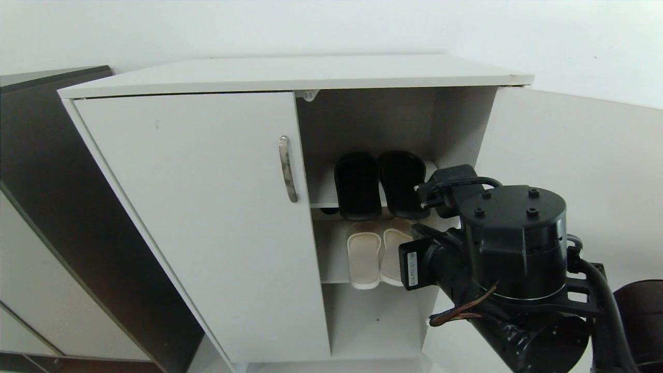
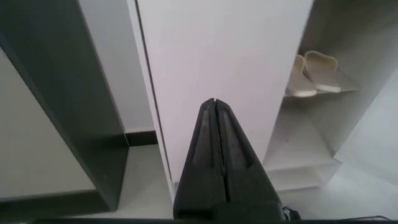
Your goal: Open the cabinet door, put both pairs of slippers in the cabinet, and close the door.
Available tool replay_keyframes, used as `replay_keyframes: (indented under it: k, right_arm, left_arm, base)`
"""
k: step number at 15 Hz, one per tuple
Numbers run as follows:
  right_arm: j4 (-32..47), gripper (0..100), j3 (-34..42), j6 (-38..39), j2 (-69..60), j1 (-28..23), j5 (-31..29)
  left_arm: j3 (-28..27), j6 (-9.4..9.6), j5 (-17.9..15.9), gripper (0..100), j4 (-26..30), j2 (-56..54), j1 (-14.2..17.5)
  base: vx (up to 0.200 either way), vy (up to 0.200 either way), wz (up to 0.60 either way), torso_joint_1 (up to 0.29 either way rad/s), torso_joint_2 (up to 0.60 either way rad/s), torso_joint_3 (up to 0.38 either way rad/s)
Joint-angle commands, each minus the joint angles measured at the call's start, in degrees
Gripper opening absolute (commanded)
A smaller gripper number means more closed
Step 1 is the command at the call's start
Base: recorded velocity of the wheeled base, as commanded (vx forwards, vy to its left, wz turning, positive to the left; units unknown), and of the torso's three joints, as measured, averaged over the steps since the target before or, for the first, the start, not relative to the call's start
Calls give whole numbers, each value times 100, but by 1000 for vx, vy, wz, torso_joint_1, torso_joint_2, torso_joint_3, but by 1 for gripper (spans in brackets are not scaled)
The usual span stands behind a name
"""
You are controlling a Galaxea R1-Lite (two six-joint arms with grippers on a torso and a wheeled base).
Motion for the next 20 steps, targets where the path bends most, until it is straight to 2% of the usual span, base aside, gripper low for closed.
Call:
replay_keyframes:
  k: [1, 10, 20]
  right_arm:
    - [-1, 0, 14, -3, 31, 2, -3]
    - [-1, 0, 93, -3, 31, -7, -3]
    - [-343, 0, 296, -20, 22, -25, 322]
  left_arm:
    - [0, -1, -1, 0, -5, -1, -1]
    - [0, -1, -1, 0, -5, -1, -1]
    - [0, -1, -1, 0, -5, -1, -1]
  base:
    - [-200, 0, 0, 7, 2, -2]
    - [-200, 0, 0, 1, 2, 4]
    - [0, 0, 0, 0, 0, 0]
